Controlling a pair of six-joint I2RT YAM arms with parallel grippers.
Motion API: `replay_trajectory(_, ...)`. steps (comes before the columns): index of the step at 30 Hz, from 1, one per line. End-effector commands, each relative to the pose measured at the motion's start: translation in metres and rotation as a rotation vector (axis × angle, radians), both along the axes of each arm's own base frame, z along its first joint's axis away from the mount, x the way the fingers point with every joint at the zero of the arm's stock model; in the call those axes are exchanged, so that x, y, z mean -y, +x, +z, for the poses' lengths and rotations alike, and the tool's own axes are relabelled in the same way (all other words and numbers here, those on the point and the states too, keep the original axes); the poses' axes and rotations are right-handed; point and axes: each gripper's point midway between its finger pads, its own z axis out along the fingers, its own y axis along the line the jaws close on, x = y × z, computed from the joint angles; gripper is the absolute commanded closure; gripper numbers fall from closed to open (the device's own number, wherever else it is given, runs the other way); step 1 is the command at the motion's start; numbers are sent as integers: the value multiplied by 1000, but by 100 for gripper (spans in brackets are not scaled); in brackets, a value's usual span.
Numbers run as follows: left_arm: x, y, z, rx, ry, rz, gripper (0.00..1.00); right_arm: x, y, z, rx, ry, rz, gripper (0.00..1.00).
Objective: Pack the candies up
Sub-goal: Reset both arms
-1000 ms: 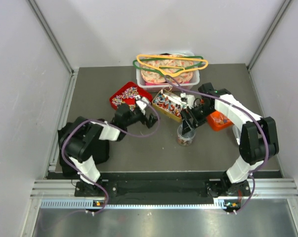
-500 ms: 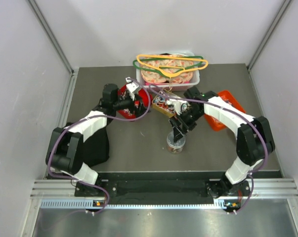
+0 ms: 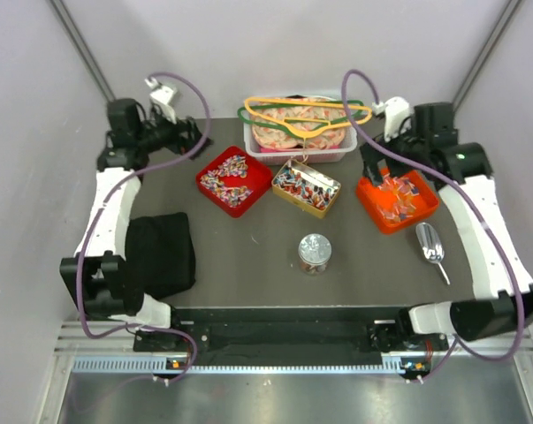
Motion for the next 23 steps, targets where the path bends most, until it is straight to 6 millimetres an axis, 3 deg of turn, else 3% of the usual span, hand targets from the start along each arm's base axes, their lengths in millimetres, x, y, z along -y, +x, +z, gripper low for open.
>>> replay_trajectory(1, -44, -6, 44, -38, -31, 127, 1, 46, -2, 99, 329, -96, -181, 1)
replay_trajectory(2, -52, -3, 66, 3, -24, 146, 1, 53, -7, 121, 401, -95, -217, 1)
replay_trajectory(4, -79, -4, 80, 3, -33, 212, 1, 71, -7, 164, 562, -107, -307, 1)
replay_trajectory(5, -85, -5, 102, 39, -44, 225, 1, 79, -11, 187, 629, -103, -351, 1)
replay_trajectory(7, -110, -10, 119, 60, -57, 279, 1, 85, -12, 208, 674, -96, -390, 1)
replay_trajectory(8, -116, -13, 133, 84, -69, 296, 1, 89, -18, 230, 723, -77, -421, 1)
replay_trajectory(9, -130, -16, 139, 94, -74, 328, 1, 89, -19, 236, 737, -66, -420, 1)
replay_trajectory(12, -144, -25, 157, 139, -88, 359, 1, 88, -31, 262, 823, -38, -407, 1)
replay_trajectory(16, -149, -29, 170, 165, -92, 378, 1, 93, -45, 284, 897, -29, -415, 1)
replay_trajectory(23, -146, -28, 179, 170, -138, 367, 1, 88, -50, 286, 904, -16, -382, 1)
